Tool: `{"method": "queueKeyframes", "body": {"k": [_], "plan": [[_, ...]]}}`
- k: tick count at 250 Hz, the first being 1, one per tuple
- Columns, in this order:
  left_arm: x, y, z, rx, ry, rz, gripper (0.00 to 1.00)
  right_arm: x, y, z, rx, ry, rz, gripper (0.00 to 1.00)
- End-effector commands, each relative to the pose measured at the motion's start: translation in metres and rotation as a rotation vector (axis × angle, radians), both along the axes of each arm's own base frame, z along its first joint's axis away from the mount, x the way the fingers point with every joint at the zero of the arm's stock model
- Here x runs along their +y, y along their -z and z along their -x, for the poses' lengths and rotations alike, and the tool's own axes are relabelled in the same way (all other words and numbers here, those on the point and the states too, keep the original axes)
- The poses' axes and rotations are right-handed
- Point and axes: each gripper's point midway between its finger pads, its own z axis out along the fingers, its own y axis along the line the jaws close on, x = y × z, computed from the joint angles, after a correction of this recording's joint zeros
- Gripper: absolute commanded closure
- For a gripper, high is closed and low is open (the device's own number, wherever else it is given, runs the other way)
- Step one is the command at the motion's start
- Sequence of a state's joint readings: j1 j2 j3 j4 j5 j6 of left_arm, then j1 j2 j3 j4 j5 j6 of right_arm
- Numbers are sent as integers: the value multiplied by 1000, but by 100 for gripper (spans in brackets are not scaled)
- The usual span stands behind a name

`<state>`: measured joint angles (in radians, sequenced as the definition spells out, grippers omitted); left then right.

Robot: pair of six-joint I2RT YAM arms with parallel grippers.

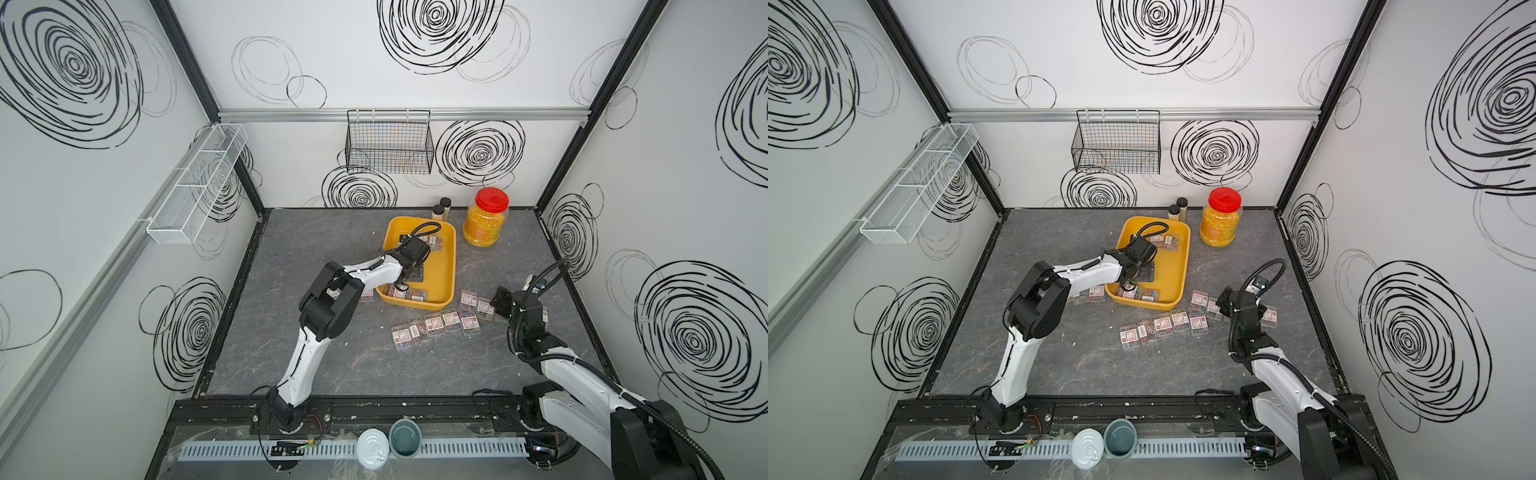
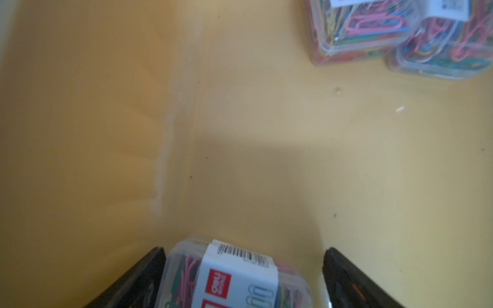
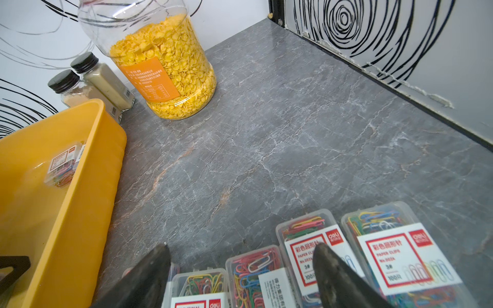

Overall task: Take the paper clips out of the storage box
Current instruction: Pick up the boxed paper clips from the storage box.

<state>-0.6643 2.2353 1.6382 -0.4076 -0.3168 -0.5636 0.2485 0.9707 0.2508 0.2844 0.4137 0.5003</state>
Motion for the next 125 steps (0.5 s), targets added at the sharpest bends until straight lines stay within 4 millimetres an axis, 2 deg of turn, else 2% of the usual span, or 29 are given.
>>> {"method": "queueKeyframes", "body": {"k": [1, 3, 43, 71, 100, 125], "plan": [[3, 9, -2, 31, 1, -13, 5, 1, -18, -7, -54, 7, 0, 14], [-2, 9, 1, 31, 11, -14, 5, 1, -19, -7, -54, 6, 0, 14], [4, 14, -3, 41, 0, -17, 12, 1, -18, -7, -55, 8, 0, 14], [3, 9, -5, 33, 5, -12, 20, 1, -19, -7, -56, 7, -1, 14], [0, -8, -9, 10, 8, 2, 29, 1, -18, -7, -55, 9, 1, 14], [-3, -37, -14, -29, 10, 20, 32, 1, -19, -7, -57, 9, -1, 14]]}}
